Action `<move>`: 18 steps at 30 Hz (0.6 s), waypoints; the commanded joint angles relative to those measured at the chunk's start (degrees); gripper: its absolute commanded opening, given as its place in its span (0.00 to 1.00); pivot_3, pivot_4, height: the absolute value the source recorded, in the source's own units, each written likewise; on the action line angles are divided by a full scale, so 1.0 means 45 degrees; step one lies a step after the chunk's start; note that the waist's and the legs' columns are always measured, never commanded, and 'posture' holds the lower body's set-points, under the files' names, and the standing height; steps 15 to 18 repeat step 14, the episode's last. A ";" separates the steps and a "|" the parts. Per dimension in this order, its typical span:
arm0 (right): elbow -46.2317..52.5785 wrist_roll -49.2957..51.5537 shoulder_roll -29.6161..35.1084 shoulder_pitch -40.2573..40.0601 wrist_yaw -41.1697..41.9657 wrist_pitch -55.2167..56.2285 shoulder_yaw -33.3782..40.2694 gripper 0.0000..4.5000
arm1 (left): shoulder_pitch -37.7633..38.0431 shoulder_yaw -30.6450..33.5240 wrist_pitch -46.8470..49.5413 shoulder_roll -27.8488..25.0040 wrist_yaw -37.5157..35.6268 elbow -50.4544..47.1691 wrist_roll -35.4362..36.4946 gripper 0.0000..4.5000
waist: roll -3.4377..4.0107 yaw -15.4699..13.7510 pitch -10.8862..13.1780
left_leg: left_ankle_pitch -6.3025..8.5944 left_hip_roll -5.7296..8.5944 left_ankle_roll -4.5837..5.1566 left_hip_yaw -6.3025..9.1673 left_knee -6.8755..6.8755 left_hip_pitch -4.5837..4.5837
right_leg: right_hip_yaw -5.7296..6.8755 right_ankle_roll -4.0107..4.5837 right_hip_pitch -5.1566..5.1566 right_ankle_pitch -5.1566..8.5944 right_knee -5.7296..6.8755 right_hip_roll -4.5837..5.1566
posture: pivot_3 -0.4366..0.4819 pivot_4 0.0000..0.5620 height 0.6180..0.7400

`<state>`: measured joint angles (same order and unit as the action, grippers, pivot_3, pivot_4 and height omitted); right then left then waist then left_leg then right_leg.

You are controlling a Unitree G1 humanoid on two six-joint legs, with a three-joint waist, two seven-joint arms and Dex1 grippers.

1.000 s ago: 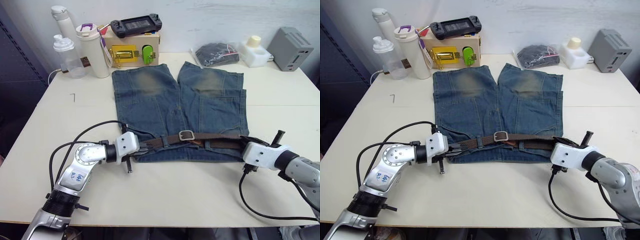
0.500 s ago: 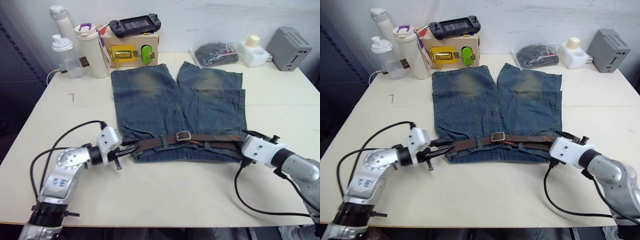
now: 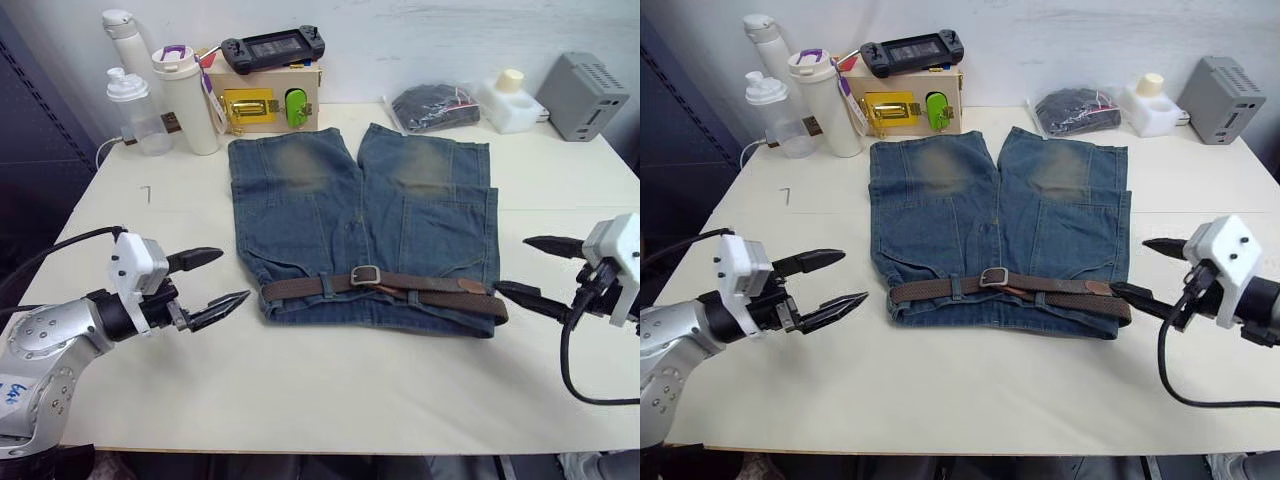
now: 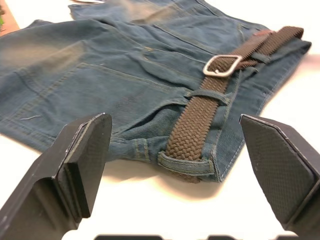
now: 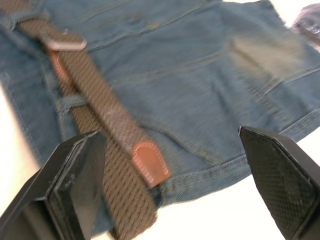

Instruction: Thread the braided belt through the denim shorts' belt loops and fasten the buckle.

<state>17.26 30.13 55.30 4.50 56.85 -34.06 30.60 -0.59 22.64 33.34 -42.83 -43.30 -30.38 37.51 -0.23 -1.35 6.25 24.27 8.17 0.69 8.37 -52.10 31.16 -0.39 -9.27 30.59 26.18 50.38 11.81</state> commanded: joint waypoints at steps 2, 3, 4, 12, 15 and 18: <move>-0.0136 0.0406 -0.0154 0.0481 -0.0530 -0.0282 -0.0049 1.00 | -0.0104 0.0385 0.0071 -0.0036 0.0526 -0.0660 0.0309 0.99 | 0.0003 -0.0019 0.0002 | 0.0000 0.0000 0.0000 0.0006 0.0012 0.0000 | 0.0002 0.0000 0.0000 0.0000 0.0001 0.0002 | 0.48 0.27 0.22; -0.0157 0.0338 -0.0185 0.0465 -0.0595 -0.0249 -0.0174 1.00 | -0.0107 0.0354 0.0058 -0.0010 0.0608 -0.0676 0.0299 0.99 | 0.0003 -0.0011 0.0002 | 0.0000 0.0000 0.0000 0.0011 0.0017 0.0000 | 0.0002 0.0000 0.0000 0.0000 0.0001 0.0002 | 0.48 0.27 0.22; -0.0167 0.0257 -0.0186 0.0409 -0.0643 -0.0198 -0.0263 1.00 | -0.0097 0.0314 0.0040 0.0014 0.0666 -0.0692 0.0292 0.99 | 0.0003 -0.0004 0.0002 | 0.0000 0.0000 0.0000 0.0010 0.0017 0.0001 | 0.0002 0.0000 0.0000 0.0000 -0.0002 0.0001 | 0.48 0.27 0.22; -0.0019 0.0111 -0.0180 0.0105 -0.0875 -0.0049 -0.0532 1.00 | -0.0319 0.0146 -0.0039 -0.0013 0.0818 -0.0556 0.0319 0.99 | 0.0012 -0.0002 0.0007 | 0.0000 0.0000 0.0001 0.0000 0.0017 0.0000 | 0.0000 -0.0001 -0.0003 -0.0001 -0.0014 0.0001 | 0.48 0.27 0.22; 0.0074 0.0129 -0.0213 0.0021 -0.0964 -0.0088 -0.0531 1.00 | -0.0372 0.0134 -0.0048 0.0028 0.0832 -0.0524 0.0364 0.99 | 0.0012 -0.0003 0.0007 | 0.0000 0.0000 0.0001 0.0001 0.0017 -0.0001 | 0.0000 -0.0001 -0.0004 -0.0001 -0.0016 0.0001 | 0.48 0.27 0.22; 0.0074 0.0129 -0.0213 0.0021 -0.0964 -0.0088 -0.0531 1.00 | -0.0372 0.0134 -0.0048 0.0028 0.0832 -0.0524 0.0364 0.99 | 0.0012 -0.0003 0.0007 | 0.0000 0.0000 0.0001 0.0001 0.0017 -0.0001 | 0.0000 -0.0001 -0.0004 -0.0001 -0.0016 0.0001 | 0.48 0.27 0.22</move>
